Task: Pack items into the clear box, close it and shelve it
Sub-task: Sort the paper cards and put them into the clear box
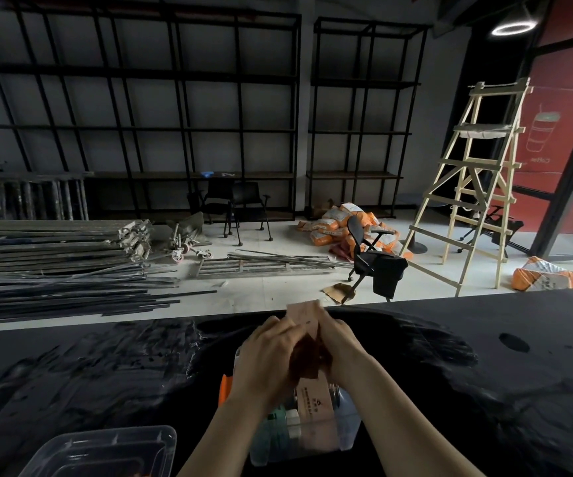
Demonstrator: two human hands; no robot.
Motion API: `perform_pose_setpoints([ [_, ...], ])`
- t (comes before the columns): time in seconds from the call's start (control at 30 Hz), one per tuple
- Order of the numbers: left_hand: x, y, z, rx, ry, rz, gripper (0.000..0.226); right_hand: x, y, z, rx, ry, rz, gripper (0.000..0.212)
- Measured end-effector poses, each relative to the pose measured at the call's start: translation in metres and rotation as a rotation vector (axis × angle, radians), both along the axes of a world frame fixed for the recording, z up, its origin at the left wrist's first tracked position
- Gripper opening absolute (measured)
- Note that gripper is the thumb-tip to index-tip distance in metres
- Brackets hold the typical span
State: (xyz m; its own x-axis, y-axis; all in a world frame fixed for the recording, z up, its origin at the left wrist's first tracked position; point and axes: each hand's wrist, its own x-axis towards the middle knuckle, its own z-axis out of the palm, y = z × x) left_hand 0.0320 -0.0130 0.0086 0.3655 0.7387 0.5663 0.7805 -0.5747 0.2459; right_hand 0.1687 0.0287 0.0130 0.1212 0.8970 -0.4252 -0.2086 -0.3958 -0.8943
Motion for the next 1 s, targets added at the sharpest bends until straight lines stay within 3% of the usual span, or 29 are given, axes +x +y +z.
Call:
perform_pose_setpoints([
  [0.13,0.000,-0.001,-0.004,-0.164,-0.210,-0.075,0.009,0.016,-0.001,-0.011,0.166,-0.212,-0.128,0.022],
  [0.23,-0.004,0.008,-0.013,-0.294,-0.343,0.151,0.008,0.030,-0.002,-0.020,0.229,-0.513,-0.258,0.014],
  [0.37,0.009,0.022,-0.030,-0.739,-0.060,0.328,0.042,0.037,-0.007,-0.034,0.301,-0.616,-0.262,0.008],
  [0.47,0.025,0.026,-0.039,-0.883,0.094,0.287,0.059,0.037,-0.009,-0.040,0.328,-0.620,-0.282,0.009],
  [0.57,0.033,0.027,-0.046,-0.786,0.254,0.255,0.043,0.038,-0.009,-0.042,0.362,-0.646,-0.255,0.008],
  [0.67,0.035,0.028,-0.051,-0.585,0.246,0.334,0.026,0.038,-0.010,-0.043,0.379,-0.638,-0.249,0.011],
  [0.73,0.033,0.030,-0.049,-0.585,0.162,0.363,0.021,0.039,-0.010,-0.043,0.385,-0.615,-0.242,0.012],
  [0.87,0.012,0.036,-0.040,-0.653,-0.173,0.360,0.025,0.039,-0.011,-0.043,0.449,-0.532,-0.194,0.008],
  [1.0,-0.013,0.044,-0.024,-0.540,-0.236,0.193,0.025,0.038,-0.012,-0.037,0.475,-0.376,-0.102,0.016],
])
